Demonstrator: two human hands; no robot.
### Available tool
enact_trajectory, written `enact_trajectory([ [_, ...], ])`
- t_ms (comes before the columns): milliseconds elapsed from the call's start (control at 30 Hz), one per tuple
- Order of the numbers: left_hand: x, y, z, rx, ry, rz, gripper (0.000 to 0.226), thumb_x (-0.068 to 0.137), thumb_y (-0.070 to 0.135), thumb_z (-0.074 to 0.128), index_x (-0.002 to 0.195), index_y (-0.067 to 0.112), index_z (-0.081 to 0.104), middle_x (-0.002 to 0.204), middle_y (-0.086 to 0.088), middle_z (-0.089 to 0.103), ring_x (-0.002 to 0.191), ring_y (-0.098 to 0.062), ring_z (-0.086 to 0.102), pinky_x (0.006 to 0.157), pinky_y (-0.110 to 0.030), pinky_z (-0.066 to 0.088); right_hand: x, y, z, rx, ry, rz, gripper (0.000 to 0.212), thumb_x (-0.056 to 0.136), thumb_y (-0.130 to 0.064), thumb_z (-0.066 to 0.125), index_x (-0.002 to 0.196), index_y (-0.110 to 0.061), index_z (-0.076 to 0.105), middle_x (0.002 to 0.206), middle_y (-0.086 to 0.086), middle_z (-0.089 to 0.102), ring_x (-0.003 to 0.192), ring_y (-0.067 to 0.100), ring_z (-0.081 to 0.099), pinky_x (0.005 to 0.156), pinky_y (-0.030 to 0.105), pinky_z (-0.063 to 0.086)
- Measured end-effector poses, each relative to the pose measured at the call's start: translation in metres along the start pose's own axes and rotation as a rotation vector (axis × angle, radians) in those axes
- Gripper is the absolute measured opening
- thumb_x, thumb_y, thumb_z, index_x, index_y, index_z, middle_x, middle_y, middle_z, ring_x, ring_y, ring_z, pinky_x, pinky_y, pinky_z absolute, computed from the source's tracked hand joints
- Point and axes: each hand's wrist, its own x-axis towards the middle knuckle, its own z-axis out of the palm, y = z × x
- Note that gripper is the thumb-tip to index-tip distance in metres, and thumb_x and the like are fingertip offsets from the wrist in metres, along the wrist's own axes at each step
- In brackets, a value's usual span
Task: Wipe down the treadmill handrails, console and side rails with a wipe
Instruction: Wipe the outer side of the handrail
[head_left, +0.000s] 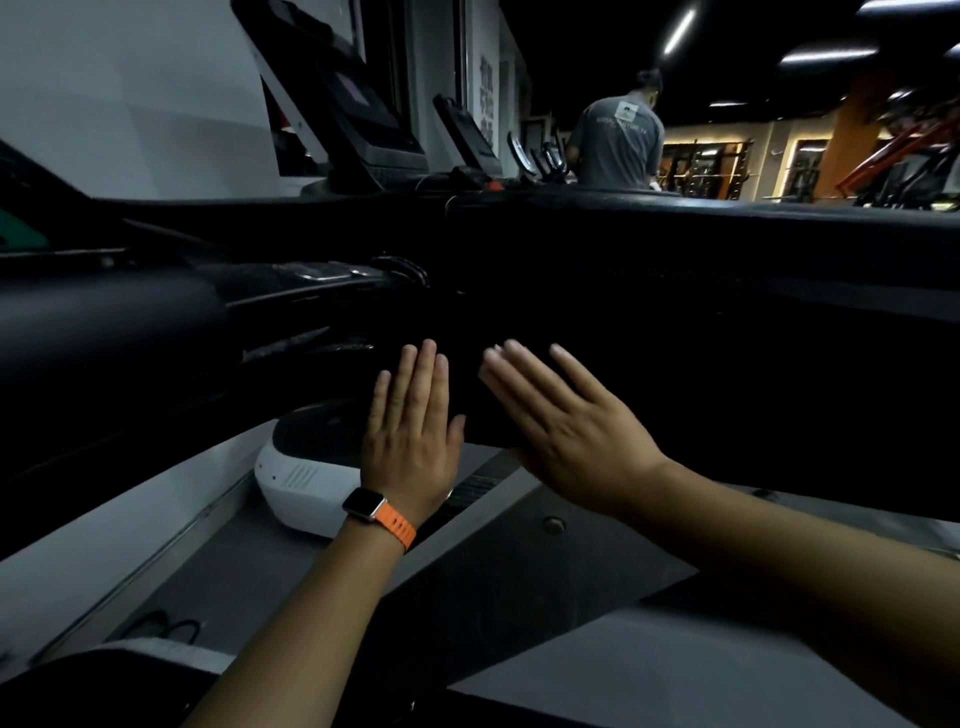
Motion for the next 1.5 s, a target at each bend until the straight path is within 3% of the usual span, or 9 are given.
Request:
enact_trajectory([
  [333, 0.038, 0.021, 0.002, -0.071, 0.079, 0.032, 0.061, 0.11, 0.036, 0.027, 0.158, -0.001, 0.023, 0.167, -0.021, 0.021, 0.157, -0.033, 0.018, 0.127, -0.051, 0.017, -0.025, 0.022, -0.007, 0.196, 0.089, 0.466, 0.079, 0.109, -0.05, 0.039, 0.166, -0.004, 0.01, 0.174, 0.016, 0.0, 0.162, 0.032, -0.001, 0.13, 0.054, 0.006],
  [567, 0.036, 0.023, 0.0, -0.082, 0.072, 0.011, 0.062, 0.109, 0.034, 0.027, 0.16, 0.0, 0.018, 0.168, -0.019, 0.016, 0.157, -0.033, 0.016, 0.127, -0.05, 0.014, -0.023, -0.005, 0.008, 0.133, 0.036, 0.209, 0.073, 0.112, -0.047, 0.035, 0.167, -0.007, 0.007, 0.175, 0.012, 0.001, 0.162, 0.029, 0.0, 0.131, 0.05, 0.008],
  [667, 0.038, 0.028, 0.0, -0.112, 0.086, -0.007, 0.064, 0.105, 0.031, 0.033, 0.159, -0.001, 0.019, 0.168, -0.019, 0.016, 0.157, -0.033, 0.016, 0.127, -0.05, 0.014, -0.072, 0.007, 0.008, 0.179, 0.057, 0.407, 0.075, 0.108, -0.045, 0.048, 0.166, -0.009, 0.016, 0.175, 0.011, 0.008, 0.162, 0.029, 0.008, 0.13, 0.053, 0.01],
  [833, 0.044, 0.035, -0.004, -0.1, 0.084, -0.006, 0.065, 0.105, 0.031, 0.035, 0.159, -0.002, 0.021, 0.168, -0.021, 0.017, 0.157, -0.034, 0.015, 0.127, -0.051, 0.015, -0.064, 0.015, -0.003, 0.239, 0.068, 0.761, 0.08, 0.107, -0.052, 0.037, 0.166, -0.005, 0.011, 0.174, 0.016, 0.0, 0.162, 0.034, 0.0, 0.13, 0.055, 0.003],
  [967, 0.062, 0.046, -0.007, -0.102, 0.103, 0.068, 0.064, 0.107, 0.034, 0.032, 0.159, -0.002, 0.022, 0.168, -0.02, 0.017, 0.157, -0.034, 0.017, 0.127, -0.051, 0.015, -0.026, 0.01, -0.002, 0.272, 0.099, 0.559, 0.08, 0.109, -0.051, 0.043, 0.166, -0.006, 0.01, 0.175, 0.015, -0.001, 0.162, 0.031, -0.002, 0.13, 0.055, 0.002],
  [1133, 0.066, 0.057, 0.0, -0.127, 0.149, 0.041, 0.063, 0.105, 0.03, 0.033, 0.157, -0.004, 0.025, 0.167, -0.021, 0.022, 0.156, -0.035, 0.019, 0.126, -0.053, 0.017, -0.061, 0.032, -0.001, 0.249, 0.143, 0.894, 0.081, 0.107, -0.049, 0.042, 0.166, -0.006, 0.008, 0.174, 0.016, -0.003, 0.162, 0.034, -0.001, 0.129, 0.056, 0.003],
  [1267, 0.065, 0.06, 0.005, -0.136, 0.183, 0.025, 0.063, 0.103, 0.029, 0.033, 0.156, -0.005, 0.028, 0.165, -0.022, 0.025, 0.156, -0.036, 0.021, 0.125, -0.054, 0.019, -0.068, 0.016, 0.008, 0.23, 0.096, 0.571, 0.08, 0.107, -0.05, 0.044, 0.167, -0.009, 0.011, 0.175, 0.011, -0.002, 0.162, 0.03, 0.001, 0.129, 0.055, 0.0],
  [1433, 0.065, 0.06, 0.002, -0.12, 0.168, 0.03, 0.063, 0.105, 0.03, 0.031, 0.157, -0.004, 0.025, 0.166, -0.022, 0.023, 0.156, -0.036, 0.02, 0.126, -0.054, 0.017, -0.094, 0.032, 0.011, 0.233, 0.139, 0.944, 0.083, 0.105, -0.051, 0.041, 0.167, -0.009, 0.005, 0.175, 0.014, -0.006, 0.161, 0.034, -0.003, 0.129, 0.055, -0.003],
  [1500, 0.066, 0.064, 0.002, -0.124, 0.17, 0.016, 0.063, 0.105, 0.03, 0.03, 0.157, -0.005, 0.026, 0.167, -0.021, 0.022, 0.156, -0.036, 0.02, 0.126, -0.054, 0.017, -0.083, 0.015, 0.012, 0.259, 0.115, 0.774, 0.084, 0.105, -0.054, 0.041, 0.166, -0.006, 0.009, 0.174, 0.016, -0.004, 0.161, 0.036, -0.002, 0.129, 0.057, -0.003],
])
